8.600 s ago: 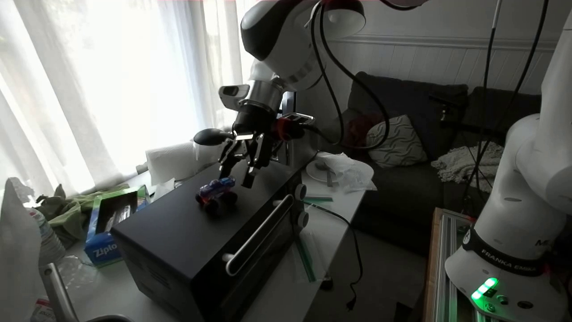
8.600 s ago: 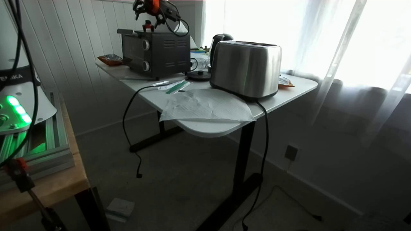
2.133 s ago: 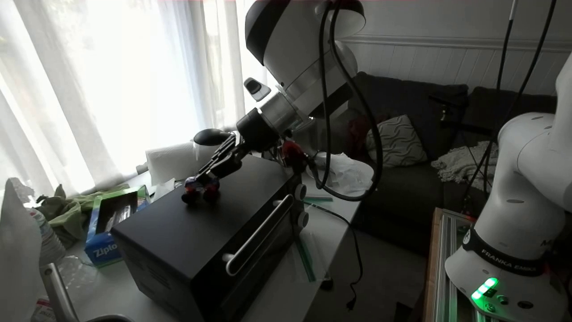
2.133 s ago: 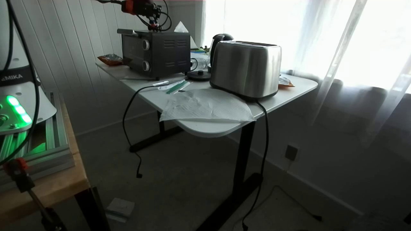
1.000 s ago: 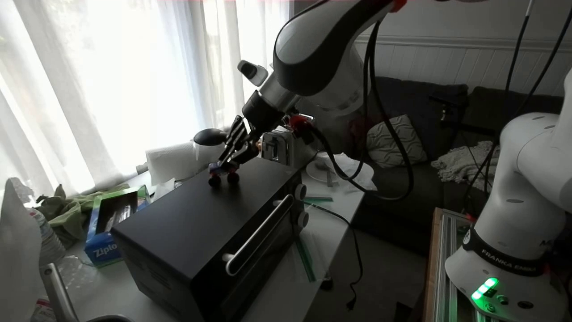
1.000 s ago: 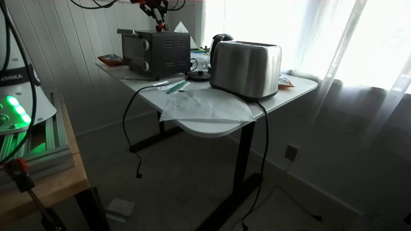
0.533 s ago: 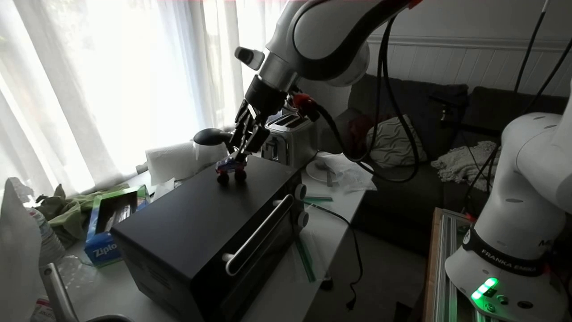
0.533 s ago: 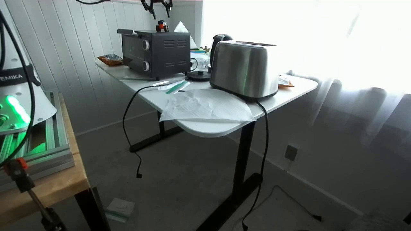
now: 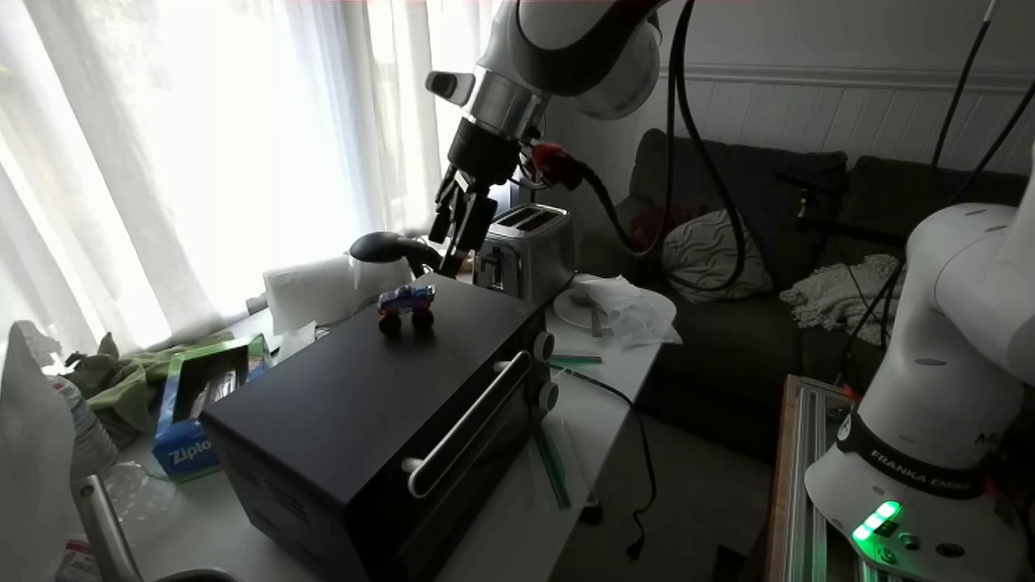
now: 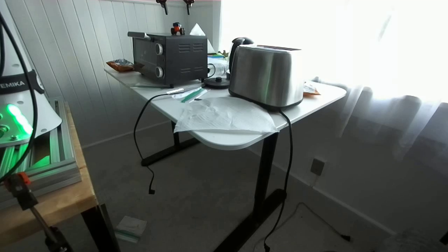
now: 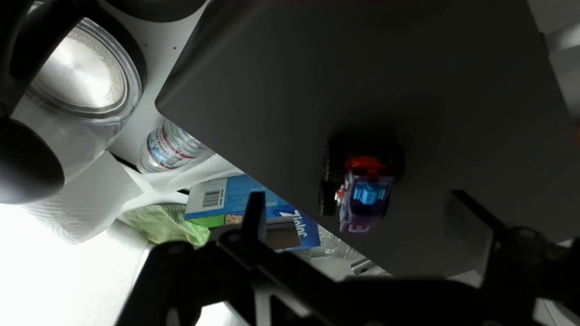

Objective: Lift the toy car, put it on top of the oven and turn it upside down

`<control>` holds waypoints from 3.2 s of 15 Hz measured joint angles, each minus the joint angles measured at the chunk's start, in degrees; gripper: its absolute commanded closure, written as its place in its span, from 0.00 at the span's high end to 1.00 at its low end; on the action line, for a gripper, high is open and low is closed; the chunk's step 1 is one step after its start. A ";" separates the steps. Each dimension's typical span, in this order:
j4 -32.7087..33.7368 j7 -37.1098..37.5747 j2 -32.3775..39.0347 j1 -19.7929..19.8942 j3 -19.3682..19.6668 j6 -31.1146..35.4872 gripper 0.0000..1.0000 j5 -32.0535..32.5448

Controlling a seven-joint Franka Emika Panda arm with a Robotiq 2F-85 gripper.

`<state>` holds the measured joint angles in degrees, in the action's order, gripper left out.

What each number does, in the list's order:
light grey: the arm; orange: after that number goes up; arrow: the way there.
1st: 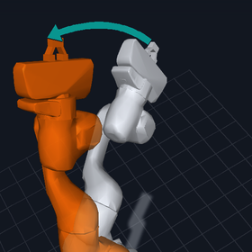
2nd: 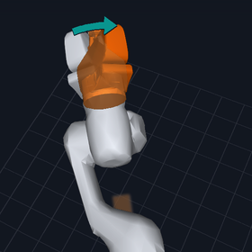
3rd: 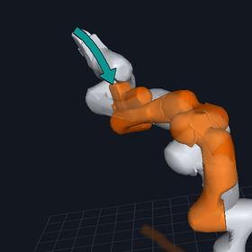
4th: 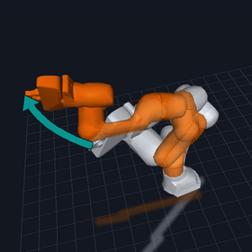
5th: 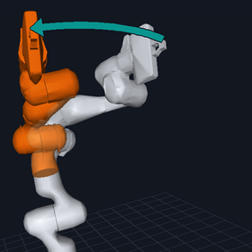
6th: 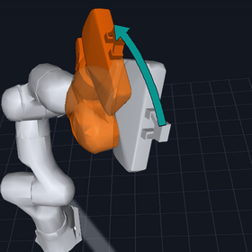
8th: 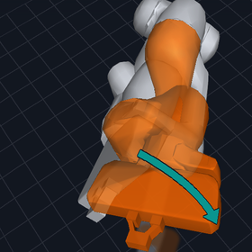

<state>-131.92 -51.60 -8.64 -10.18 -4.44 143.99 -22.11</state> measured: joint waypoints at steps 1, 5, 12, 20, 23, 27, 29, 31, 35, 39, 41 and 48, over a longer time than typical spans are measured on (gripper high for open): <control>0.41 -0.14 0.35 0.00 0.41 -1.38 1.00 -0.31; 1.53 -3.43 2.48 -0.02 1.05 -5.24 1.00 -4.71; 1.90 -12.03 5.85 -0.04 0.79 -5.42 1.00 -16.42; 2.19 -20.87 7.28 0.21 0.23 -5.40 0.61 -25.57; 2.76 -22.78 8.05 0.37 0.14 -5.40 0.39 -27.67; 3.71 -23.97 9.27 0.85 0.14 -5.40 0.73 -29.40; 4.08 -24.37 9.69 1.08 0.13 -5.38 0.84 -30.65; 4.32 -25.09 9.88 1.12 0.08 -5.34 0.98 -32.55; 4.37 -25.40 10.15 1.12 -0.46 -5.25 1.00 -34.39; 4.37 -25.98 10.79 1.12 -1.20 -4.69 0.84 -35.55; 4.37 -27.03 11.18 1.12 -1.52 -4.26 0.68 -36.52; 4.38 -31.63 11.74 1.11 -2.73 -0.12 0.19 -41.47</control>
<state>-127.54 -83.23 3.09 -9.06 -7.16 143.88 -63.58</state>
